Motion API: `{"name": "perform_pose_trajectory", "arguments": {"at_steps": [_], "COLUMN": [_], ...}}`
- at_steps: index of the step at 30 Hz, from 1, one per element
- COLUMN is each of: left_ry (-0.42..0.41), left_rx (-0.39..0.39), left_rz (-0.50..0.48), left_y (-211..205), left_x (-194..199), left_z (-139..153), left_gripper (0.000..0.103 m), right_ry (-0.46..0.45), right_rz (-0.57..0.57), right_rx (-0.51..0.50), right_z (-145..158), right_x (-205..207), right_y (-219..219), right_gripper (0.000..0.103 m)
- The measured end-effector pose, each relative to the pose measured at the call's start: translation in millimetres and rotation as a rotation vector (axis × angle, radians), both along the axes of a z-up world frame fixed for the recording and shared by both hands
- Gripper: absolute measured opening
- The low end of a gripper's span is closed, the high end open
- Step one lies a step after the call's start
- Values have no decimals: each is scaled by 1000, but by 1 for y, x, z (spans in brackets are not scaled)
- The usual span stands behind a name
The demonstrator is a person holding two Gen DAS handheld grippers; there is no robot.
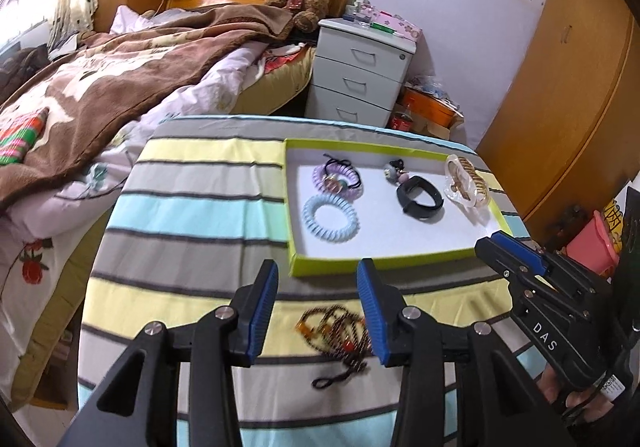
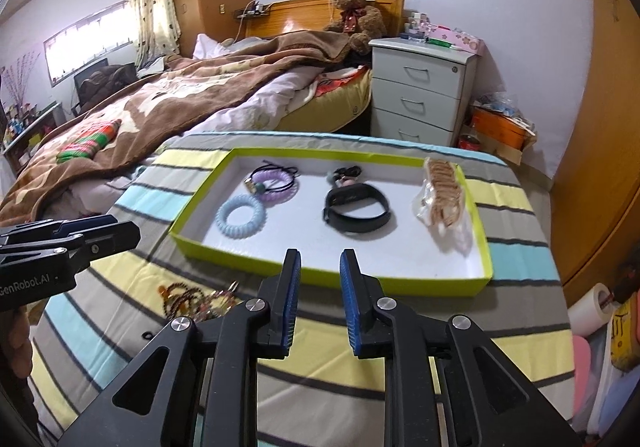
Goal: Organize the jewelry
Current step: 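Withdraw both grippers from the box toward the beaded bracelets and pink clip, then close the right gripper on the pink rhinestone hair clip and lift it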
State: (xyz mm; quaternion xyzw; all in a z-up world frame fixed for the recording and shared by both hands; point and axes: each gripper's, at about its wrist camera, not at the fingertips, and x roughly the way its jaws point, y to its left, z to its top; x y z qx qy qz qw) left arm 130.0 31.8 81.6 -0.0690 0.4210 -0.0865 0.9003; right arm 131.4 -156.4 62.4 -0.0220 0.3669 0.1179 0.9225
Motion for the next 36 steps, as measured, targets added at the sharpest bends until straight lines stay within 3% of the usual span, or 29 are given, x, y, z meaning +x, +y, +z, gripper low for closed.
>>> {"name": "perform_pose_trajectory", "arguments": {"at_steps": [6,10,20,36], "left_ry": [9,14,41,63], "left_rx": [-24,-49,-79,-96], "left_rz": [39,69,94,99], "left_y": [18,31,48,53], "left_x": [-18,-31,-46,-47], "left_z": [-9,-16,-30,-39], "left_gripper": [43,44,46,46], "right_ry": [46,99,177,184], "right_rz": [72,134,161,182], "right_rx": [30,76,100,94], "right_z": [-15,-27,-47,-57], "right_x": [-5,-4,7,7], "right_y": [15,26,47,54], "right_gripper": [23,39,41,41]}}
